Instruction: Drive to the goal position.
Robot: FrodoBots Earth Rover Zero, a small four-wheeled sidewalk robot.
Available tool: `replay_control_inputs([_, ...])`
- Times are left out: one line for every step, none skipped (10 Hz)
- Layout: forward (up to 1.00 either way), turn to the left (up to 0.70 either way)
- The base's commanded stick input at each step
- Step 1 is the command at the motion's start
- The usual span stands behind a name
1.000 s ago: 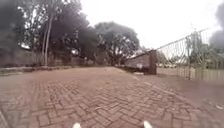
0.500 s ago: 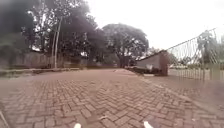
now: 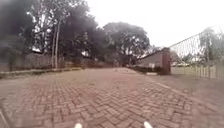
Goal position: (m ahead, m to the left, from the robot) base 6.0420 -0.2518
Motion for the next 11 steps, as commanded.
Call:
replay_control_inputs([0.5, 0.07])
replay_control_inputs([0.5, 0.09])
replay_control_inputs([0.5, 0.02])
replay_control_inputs([0.5, 0.11])
replay_control_inputs([0.5, 0.19])
replay_control_inputs([0.5, -0.16])
replay_control_inputs([0.5, -0.44])
replay_control_inputs([0.5, -0.5])
replay_control_inputs([0.5, -0.5])
replay_control_inputs([0.5, 0.05])
replay_control_inputs([0.5, 0.09])
